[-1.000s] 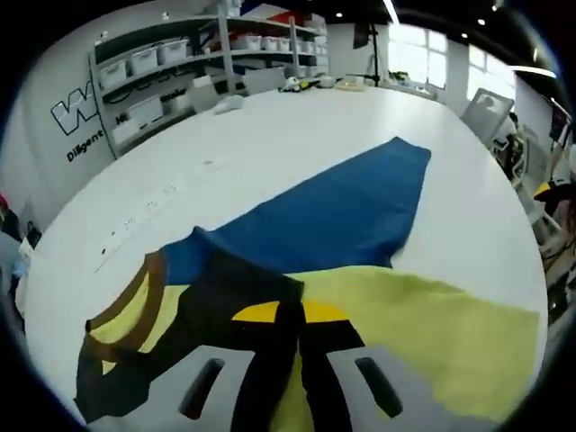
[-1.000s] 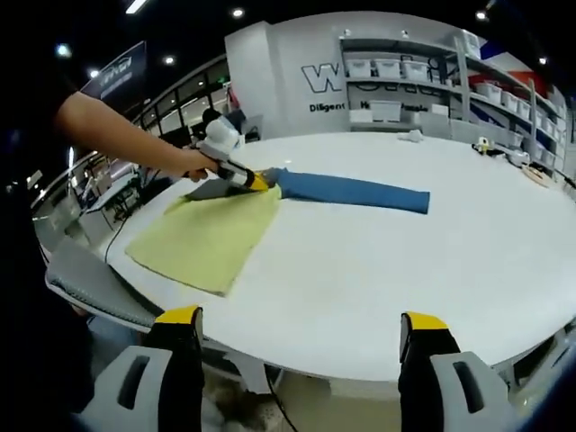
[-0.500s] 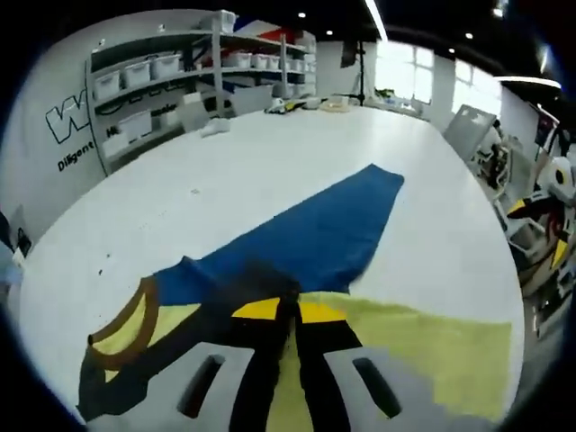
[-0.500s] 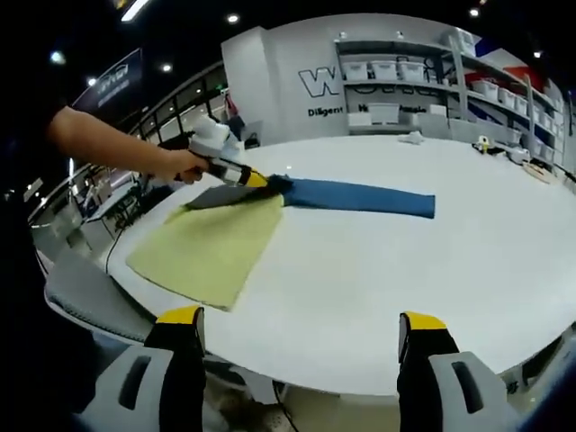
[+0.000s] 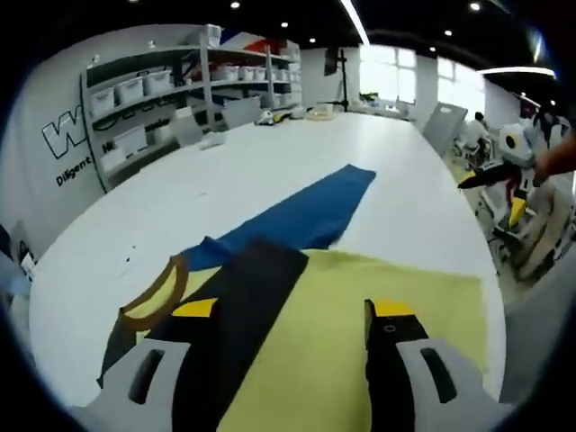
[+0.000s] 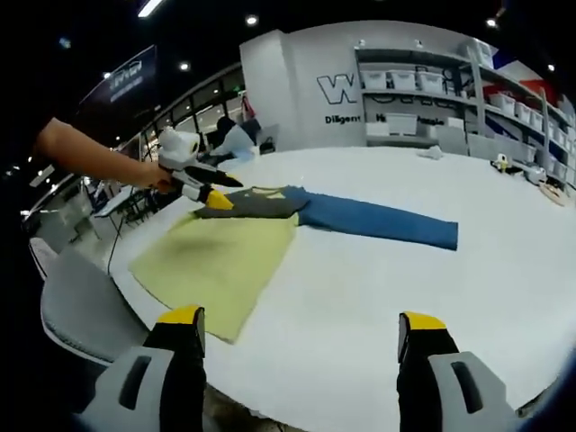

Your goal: Fold the garment on the visible template until the final outline fits inside the template.

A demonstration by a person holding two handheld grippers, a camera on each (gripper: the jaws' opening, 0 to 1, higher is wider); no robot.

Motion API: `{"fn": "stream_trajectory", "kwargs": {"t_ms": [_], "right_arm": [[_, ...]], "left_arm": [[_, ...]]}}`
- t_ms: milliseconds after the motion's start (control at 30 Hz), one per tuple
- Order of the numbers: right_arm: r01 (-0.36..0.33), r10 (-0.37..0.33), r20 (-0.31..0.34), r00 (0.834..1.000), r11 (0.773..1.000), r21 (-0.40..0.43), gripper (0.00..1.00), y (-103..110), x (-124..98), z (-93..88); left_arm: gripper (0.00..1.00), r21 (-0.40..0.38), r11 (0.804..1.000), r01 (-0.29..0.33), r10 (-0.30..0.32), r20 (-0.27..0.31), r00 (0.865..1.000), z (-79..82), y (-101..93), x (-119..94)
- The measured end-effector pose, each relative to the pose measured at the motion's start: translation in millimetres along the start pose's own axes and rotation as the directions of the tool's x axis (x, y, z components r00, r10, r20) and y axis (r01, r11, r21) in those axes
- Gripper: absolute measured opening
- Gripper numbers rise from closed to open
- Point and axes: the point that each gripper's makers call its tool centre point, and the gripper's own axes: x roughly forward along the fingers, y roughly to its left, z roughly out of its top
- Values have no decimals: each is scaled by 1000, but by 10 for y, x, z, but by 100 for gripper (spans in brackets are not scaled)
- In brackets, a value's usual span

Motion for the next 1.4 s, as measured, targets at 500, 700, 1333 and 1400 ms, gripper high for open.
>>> {"fn": "stream_trajectory", "kwargs": {"t_ms": [500, 700, 1333, 1400], "right_arm": [[17, -19, -22, 1000, 995, -96, 86, -359, 241, 407], [7, -9, -28, 1000, 996, -90, 84, -461, 411, 539], [122, -162, -138, 977, 958, -261, 49, -1161, 895, 628], [167, -203, -143, 969, 959, -230, 47, -1295, 933, 636]], "left_arm": [[99, -26, 999, -33, 33, -24, 999, -206, -125, -523], [99, -64, 996, -56, 55, -17, 998, -271, -63, -763], [99, -116, 985, -127, 124, -25, 992, -722, -190, -1386], [99, -129, 982, -139, 137, -21, 990, -774, -191, -1448]]}}
